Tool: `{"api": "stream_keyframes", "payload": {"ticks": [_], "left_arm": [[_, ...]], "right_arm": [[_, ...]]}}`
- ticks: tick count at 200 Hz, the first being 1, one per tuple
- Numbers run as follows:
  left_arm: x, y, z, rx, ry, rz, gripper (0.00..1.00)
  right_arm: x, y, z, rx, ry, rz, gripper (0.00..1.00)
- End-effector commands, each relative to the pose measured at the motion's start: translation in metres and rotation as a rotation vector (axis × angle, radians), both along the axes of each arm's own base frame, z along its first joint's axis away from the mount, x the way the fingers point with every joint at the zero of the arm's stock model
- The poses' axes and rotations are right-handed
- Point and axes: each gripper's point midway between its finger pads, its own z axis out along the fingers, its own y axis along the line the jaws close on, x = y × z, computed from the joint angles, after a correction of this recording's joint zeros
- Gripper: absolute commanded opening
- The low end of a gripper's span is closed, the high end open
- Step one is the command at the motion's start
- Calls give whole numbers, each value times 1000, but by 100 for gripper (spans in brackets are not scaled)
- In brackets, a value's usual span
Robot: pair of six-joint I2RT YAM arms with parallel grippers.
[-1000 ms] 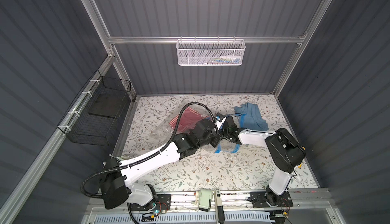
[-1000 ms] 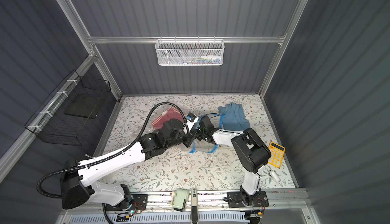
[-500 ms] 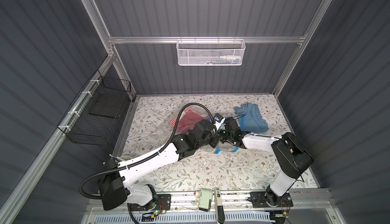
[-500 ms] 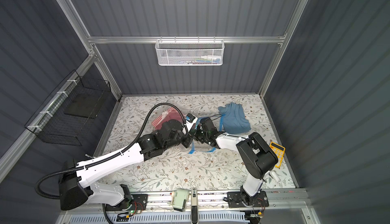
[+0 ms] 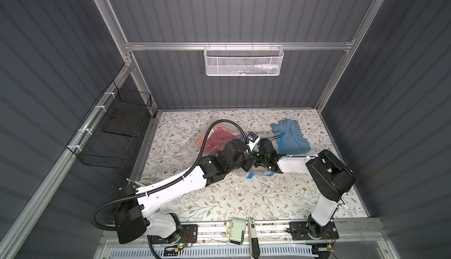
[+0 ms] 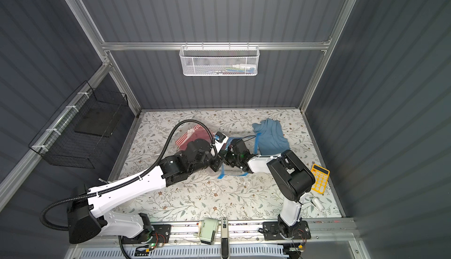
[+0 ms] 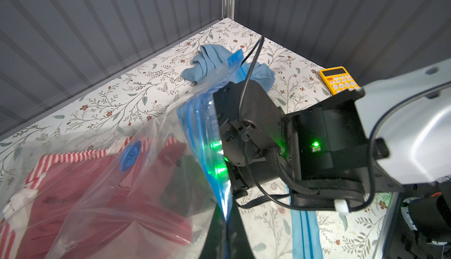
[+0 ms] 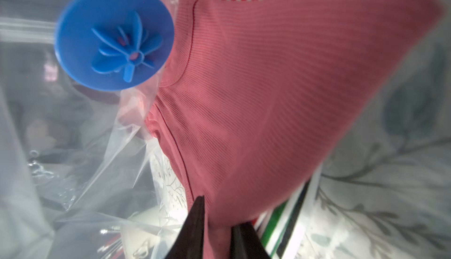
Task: Take the tank top out of the vacuum bag
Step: Take out the tank top from the vacuum bag.
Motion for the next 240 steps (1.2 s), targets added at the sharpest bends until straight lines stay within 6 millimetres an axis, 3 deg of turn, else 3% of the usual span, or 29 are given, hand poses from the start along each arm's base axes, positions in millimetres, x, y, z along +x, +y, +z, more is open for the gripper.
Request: {"api": "stream_keyframes", "payload": {"ticks": [1,26,37,50,128,171,198,240], "left_arm": [[1,4,5,9,-20,2,0],[1,7,5,11,-20,6,0],[0,7,6,9,-22,5,0],[0,7,6,7,-24,7,0],[1,6,14,-11,-34,8,0],[3,9,6,15,-33,23,0],[4,9,5,19,-32,25,0],[5,4,6,19,-30,16,0]], "right_arm": [[3,4,-3,7,-6,2,24],[-3,9,-8,17,31,40,25],[-3,9,-8,17,30,41,17],[-3,10,-7,24,28,44,0],[-20,-8,44,43,-89,37,0],[-36,-19,63,41,-117,48,0],[-40,-40,78,-1,-158,-13,0],[-53,-70,86,-37,-134,-65,0]]}}
